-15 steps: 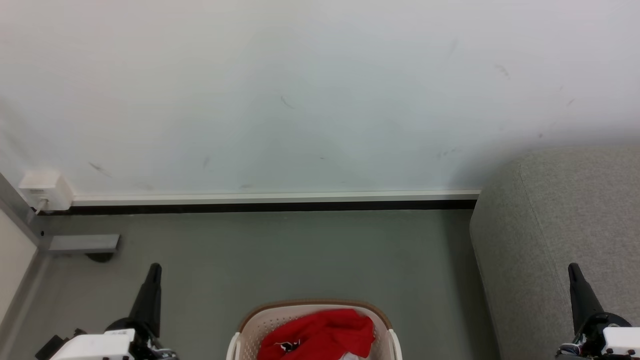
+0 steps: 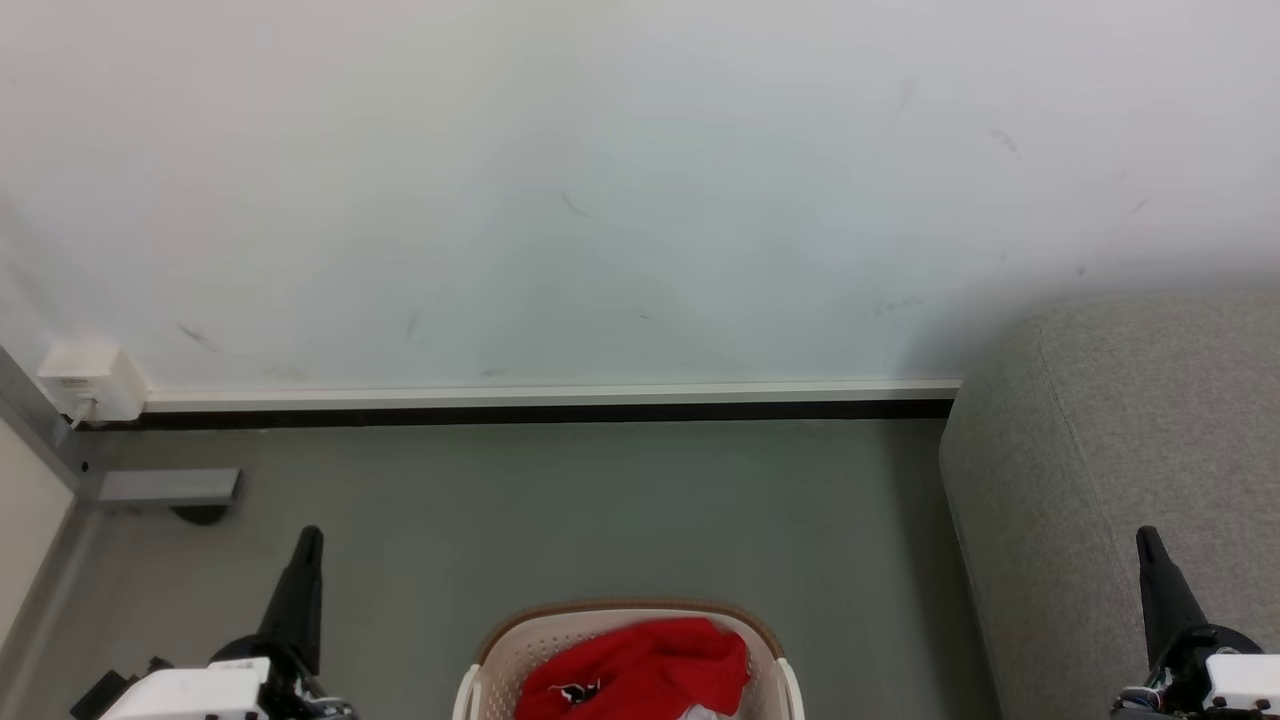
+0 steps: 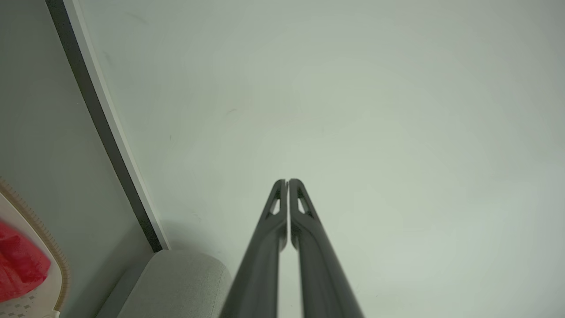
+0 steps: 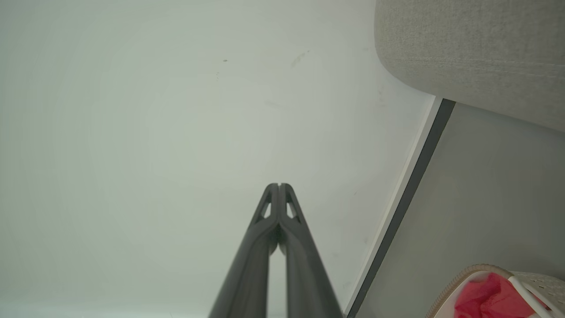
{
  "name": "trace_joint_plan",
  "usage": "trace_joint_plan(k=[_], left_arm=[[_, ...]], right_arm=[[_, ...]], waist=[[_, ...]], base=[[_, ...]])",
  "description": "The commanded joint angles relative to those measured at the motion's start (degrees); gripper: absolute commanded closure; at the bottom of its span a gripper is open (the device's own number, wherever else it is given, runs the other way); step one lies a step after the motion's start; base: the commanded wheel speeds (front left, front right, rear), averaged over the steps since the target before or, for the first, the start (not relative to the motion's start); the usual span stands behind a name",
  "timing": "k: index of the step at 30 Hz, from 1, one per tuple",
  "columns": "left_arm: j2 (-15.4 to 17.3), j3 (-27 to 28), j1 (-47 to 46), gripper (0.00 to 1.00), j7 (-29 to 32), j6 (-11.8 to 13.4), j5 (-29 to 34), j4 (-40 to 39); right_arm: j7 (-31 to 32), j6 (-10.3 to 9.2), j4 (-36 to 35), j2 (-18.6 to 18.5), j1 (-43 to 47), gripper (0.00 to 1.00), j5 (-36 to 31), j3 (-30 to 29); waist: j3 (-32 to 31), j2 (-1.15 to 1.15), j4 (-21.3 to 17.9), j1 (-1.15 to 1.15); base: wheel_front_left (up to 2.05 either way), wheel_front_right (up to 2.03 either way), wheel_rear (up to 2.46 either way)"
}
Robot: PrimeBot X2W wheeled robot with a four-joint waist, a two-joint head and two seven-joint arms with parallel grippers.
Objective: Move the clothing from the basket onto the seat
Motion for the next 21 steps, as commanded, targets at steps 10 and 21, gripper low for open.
trace_joint_plan(k=[10,21], left_arm=[[0.1,0.1,-0.3,1.00,0.2,-0.3,-0.7,-0.1],[0.1,0.1,-0.3,1.00,0.2,-0.3,-0.7,-0.1]], right_arm=[[0.2,0.05,-0.3,0.0,-0.4,1.00,0.1,-0.2],[0.2,0.04,-0.3,0.0,-0.4,1.00,0.1,-0.2]], waist=[[0.0,0.00,0.0,0.00],[0.0,0.00,0.0,0.00]], base=[[0.00,0.00,0.00],[0.00,0.00,0.00]])
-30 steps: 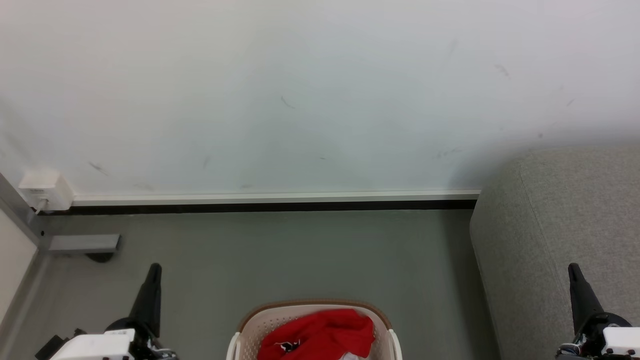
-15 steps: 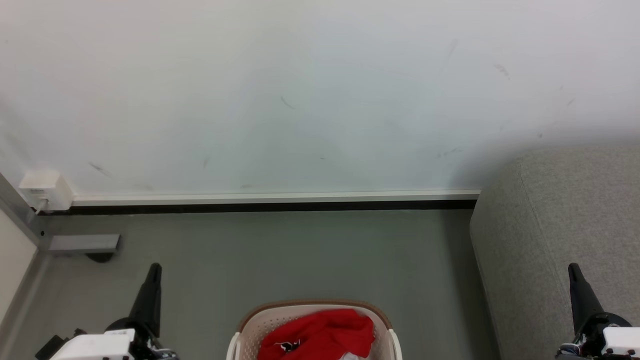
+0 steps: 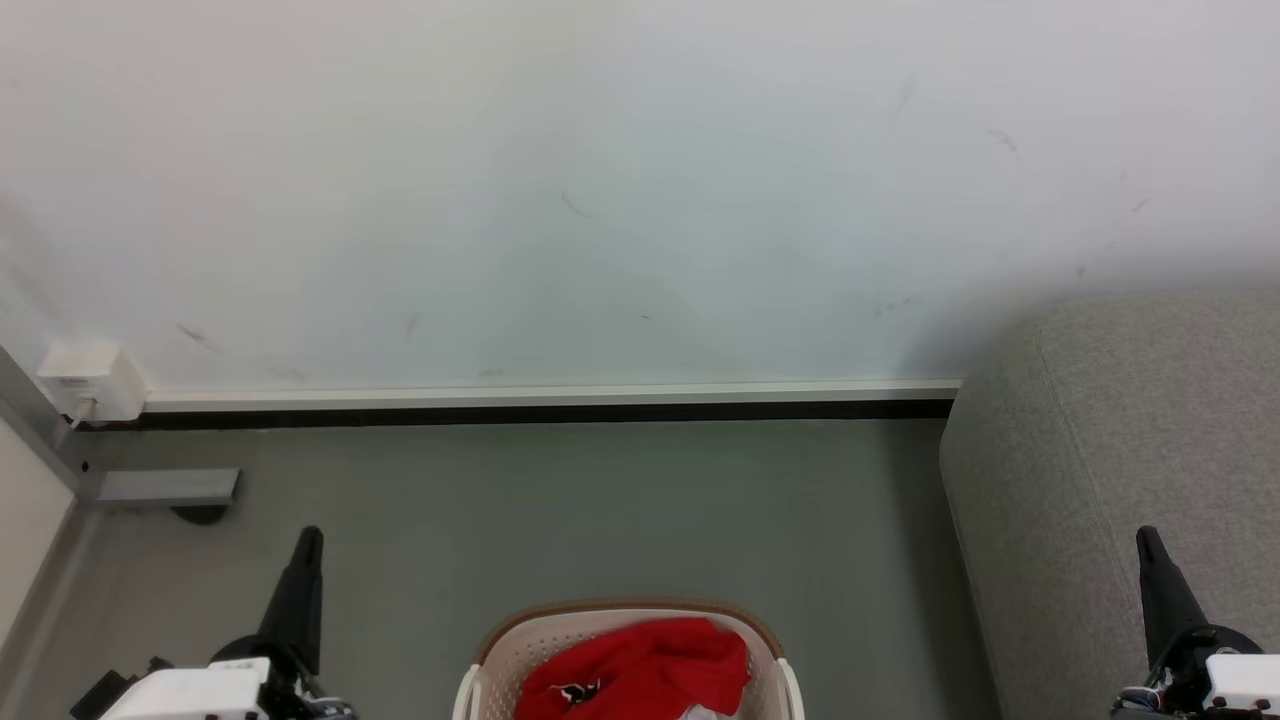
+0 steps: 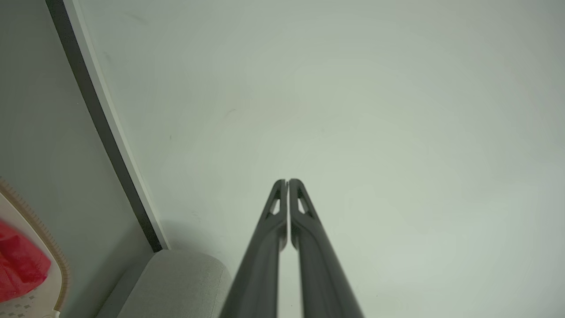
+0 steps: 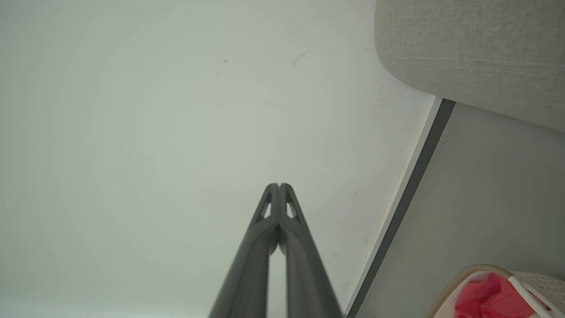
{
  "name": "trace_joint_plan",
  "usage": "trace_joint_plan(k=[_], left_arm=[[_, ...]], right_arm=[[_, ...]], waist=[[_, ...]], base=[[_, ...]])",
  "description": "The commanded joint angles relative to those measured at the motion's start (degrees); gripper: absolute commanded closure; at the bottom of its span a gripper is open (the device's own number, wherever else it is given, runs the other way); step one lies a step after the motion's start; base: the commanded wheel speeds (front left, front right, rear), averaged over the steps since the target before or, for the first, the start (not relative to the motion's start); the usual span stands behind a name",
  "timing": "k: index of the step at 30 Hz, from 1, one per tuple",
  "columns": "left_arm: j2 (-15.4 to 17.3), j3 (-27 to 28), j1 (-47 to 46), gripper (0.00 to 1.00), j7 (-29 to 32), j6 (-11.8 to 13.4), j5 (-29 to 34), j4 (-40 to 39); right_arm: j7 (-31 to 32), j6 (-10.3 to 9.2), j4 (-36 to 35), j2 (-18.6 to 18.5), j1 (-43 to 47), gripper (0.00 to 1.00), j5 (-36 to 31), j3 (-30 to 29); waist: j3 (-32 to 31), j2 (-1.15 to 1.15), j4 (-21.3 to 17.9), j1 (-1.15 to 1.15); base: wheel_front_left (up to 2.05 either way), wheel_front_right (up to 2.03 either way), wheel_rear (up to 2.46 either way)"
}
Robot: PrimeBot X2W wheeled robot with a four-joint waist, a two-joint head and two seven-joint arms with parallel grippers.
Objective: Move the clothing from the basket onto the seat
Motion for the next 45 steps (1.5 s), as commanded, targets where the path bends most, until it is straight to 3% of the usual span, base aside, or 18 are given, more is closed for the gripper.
trace_joint_plan(k=[1,35,36,45], left_arm=[[0.1,0.1,-0.3,1.00,0.2,-0.3,-0.7,-0.1],[0.1,0.1,-0.3,1.00,0.2,-0.3,-0.7,-0.1],[0.0,0.0,0.1,0.00,0.0,0.0,0.0,0.1],[-0.3,-1.4,1.4,0.00,-1.9,0.2,0.8,1.7]], right_arm=[[0.2,0.04,-0.3,0.0,-0.4,1.00,0.1,-0.2],[0.2,0.04,-0.3,0.0,-0.4,1.00,0.1,-0.2],[0.0,0.00,0.2,0.0,0.0,0.00,0.0,0.0],[-1.9,-0.01,1.4,0.4,1.4,0.00,-1.8,1.6]], waist=[[0.0,0.00,0.0,0.00],[0.0,0.00,0.0,0.00],[0.0,0.00,0.0,0.00],[0.0,0.00,0.0,0.00]], base=[[0.00,0.00,0.00],[0.00,0.00,0.00],[0.00,0.00,0.00],[0.00,0.00,0.00]])
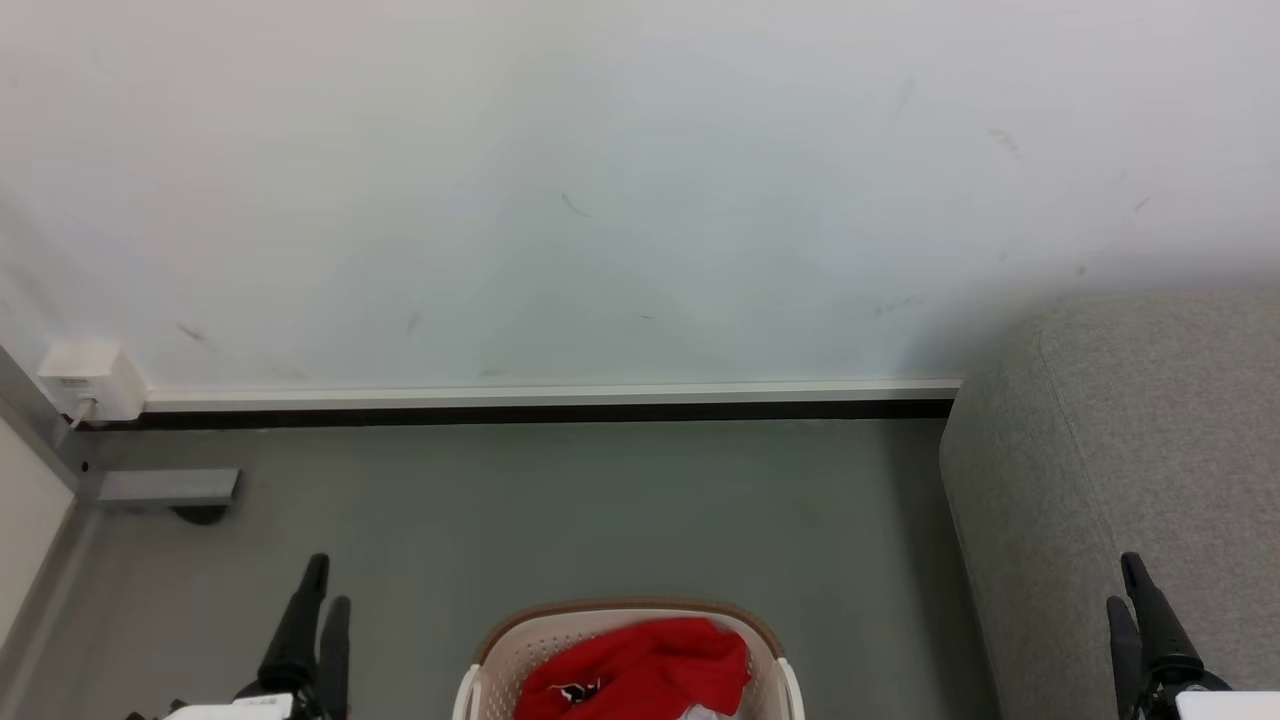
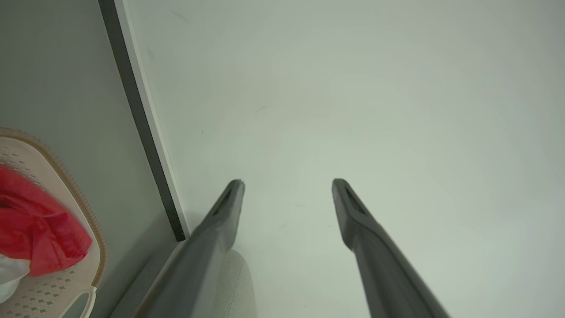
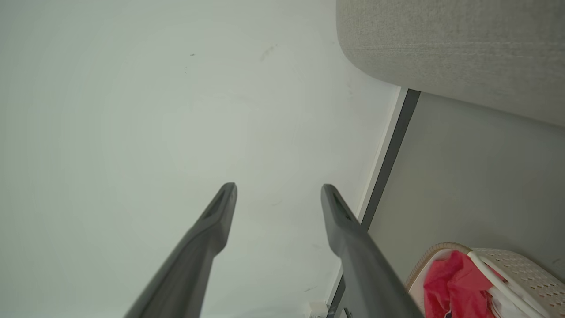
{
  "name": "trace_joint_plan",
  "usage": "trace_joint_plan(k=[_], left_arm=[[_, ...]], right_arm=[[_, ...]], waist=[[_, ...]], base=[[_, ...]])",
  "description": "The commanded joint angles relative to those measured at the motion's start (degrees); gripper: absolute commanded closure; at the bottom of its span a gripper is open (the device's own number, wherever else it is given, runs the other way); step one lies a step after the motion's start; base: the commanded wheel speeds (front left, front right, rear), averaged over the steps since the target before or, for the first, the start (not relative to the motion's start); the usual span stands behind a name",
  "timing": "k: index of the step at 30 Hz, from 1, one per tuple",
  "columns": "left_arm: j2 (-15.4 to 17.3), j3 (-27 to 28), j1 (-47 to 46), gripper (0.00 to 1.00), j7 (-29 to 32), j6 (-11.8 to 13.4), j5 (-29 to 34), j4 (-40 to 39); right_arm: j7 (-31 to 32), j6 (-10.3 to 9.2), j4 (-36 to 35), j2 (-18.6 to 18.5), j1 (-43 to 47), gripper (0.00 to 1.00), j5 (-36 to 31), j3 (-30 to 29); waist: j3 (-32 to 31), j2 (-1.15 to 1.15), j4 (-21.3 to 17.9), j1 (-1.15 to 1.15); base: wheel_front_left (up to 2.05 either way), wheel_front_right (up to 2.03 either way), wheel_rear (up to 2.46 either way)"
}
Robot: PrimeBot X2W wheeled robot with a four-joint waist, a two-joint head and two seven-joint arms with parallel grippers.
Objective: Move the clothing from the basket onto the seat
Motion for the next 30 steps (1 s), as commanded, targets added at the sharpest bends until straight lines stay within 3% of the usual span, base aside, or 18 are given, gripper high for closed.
trace_joint_plan(k=[1,10,30], left_arm=[[0.2,-0.2,-1.0,0.00,-0.6,-0.1,0.8,-0.7],[0.3,-0.5,-0.9,0.00,-3.1,0.3,6.1,-0.4],[0.4,-2.6,0.5,0.00,-7.7,5.1,27.4,-3.8]], right_arm=[[-0.7,0.16,-0.9,-0.5,-1.0,0.00,-1.4,0.4],[-3.1,0.18,-1.8,-0.6,-0.9,0.00,-10.6,1.3],[-7.8,0.21,-5.9,-0.8,0.3,0.00,-36.8,4.7]], waist=[[0.0,0.00,0.0,0.00],[0.1,0.00,0.1,0.00],[0.4,0.00,0.2,0.00]], base=[[0.00,0.00,0.00],[0.00,0.00,0.00],[0.00,0.00,0.00]])
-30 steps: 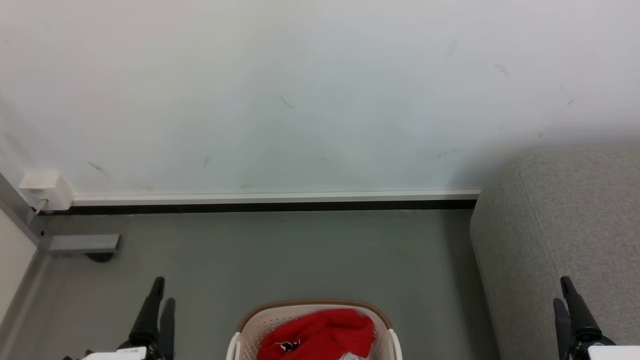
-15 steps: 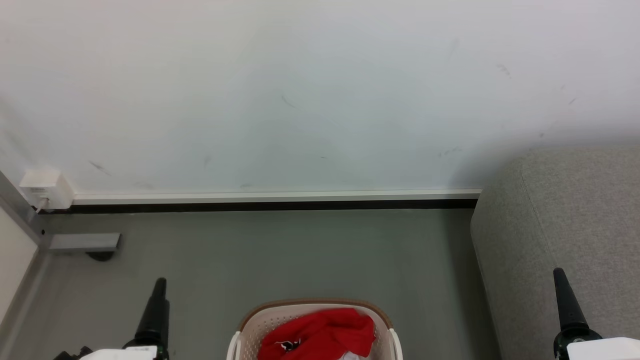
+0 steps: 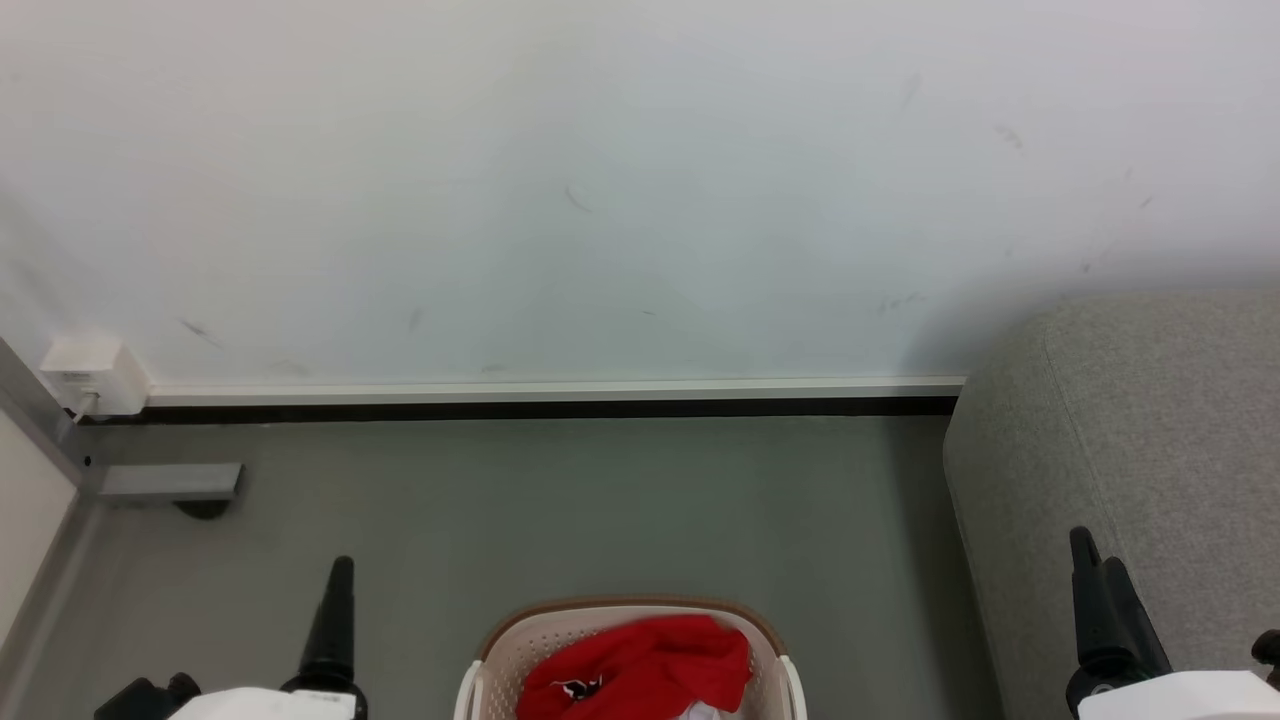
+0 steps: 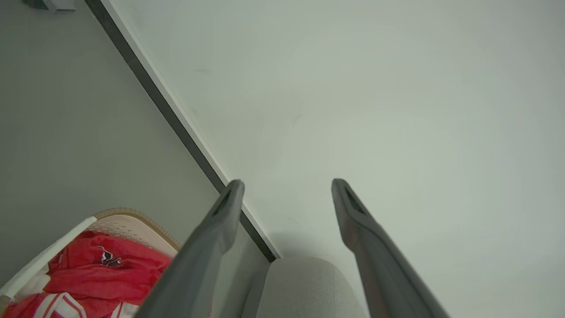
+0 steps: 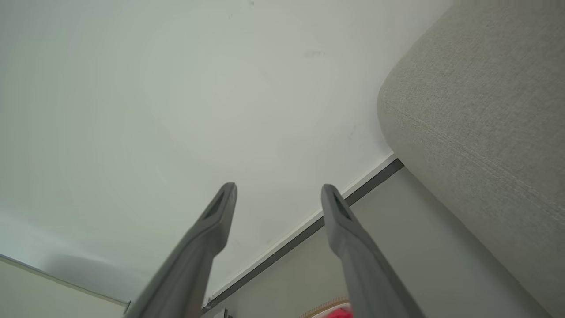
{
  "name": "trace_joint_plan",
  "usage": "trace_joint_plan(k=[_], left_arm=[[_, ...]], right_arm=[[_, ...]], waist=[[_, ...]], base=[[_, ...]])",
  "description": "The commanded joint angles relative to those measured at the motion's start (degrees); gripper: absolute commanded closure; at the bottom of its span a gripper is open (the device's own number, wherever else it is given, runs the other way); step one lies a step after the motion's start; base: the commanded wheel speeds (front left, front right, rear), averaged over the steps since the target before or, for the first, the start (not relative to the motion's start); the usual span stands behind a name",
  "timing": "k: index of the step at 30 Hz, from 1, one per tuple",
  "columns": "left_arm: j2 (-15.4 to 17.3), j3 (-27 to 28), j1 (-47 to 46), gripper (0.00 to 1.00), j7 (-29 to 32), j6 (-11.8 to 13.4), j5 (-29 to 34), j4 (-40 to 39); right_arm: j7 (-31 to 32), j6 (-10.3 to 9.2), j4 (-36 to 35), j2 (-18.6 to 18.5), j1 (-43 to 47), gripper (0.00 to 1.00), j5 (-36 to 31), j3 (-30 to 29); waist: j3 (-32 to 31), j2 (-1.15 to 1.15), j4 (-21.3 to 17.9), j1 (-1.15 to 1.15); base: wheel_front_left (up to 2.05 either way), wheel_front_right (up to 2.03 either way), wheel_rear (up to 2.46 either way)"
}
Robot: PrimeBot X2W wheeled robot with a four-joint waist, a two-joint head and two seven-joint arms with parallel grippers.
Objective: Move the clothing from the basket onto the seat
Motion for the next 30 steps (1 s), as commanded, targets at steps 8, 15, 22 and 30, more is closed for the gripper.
trace_joint_plan(k=[8,15,22,30], left_arm=[[0.4,-0.8,0.1,0.00,-1.9,1.2,9.3,-1.3],[0.5,-1.2,0.6,0.00,-3.2,2.1,17.9,-1.2],[0.5,-1.0,1.0,0.00,-4.5,2.7,24.5,-1.4],[0.6,-0.8,1.3,0.00,-5.7,3.2,31.2,-2.1]], right_arm=[[-2.0,0.22,-1.5,-0.7,-0.2,0.00,-8.9,1.0],[-3.3,0.23,-1.6,-0.8,0.0,0.00,-14.9,1.5],[-4.5,0.24,-1.5,-0.8,0.3,0.00,-20.2,1.9],[-5.8,0.25,-1.1,-0.9,0.5,0.00,-25.7,2.6]], waist=[[0.1,0.00,0.0,0.00],[0.1,0.00,0.1,0.00],[0.1,0.00,0.2,0.00],[0.1,0.00,0.2,0.00]], base=[[0.00,0.00,0.00],[0.00,0.00,0.00],[0.00,0.00,0.00],[0.00,0.00,0.00]])
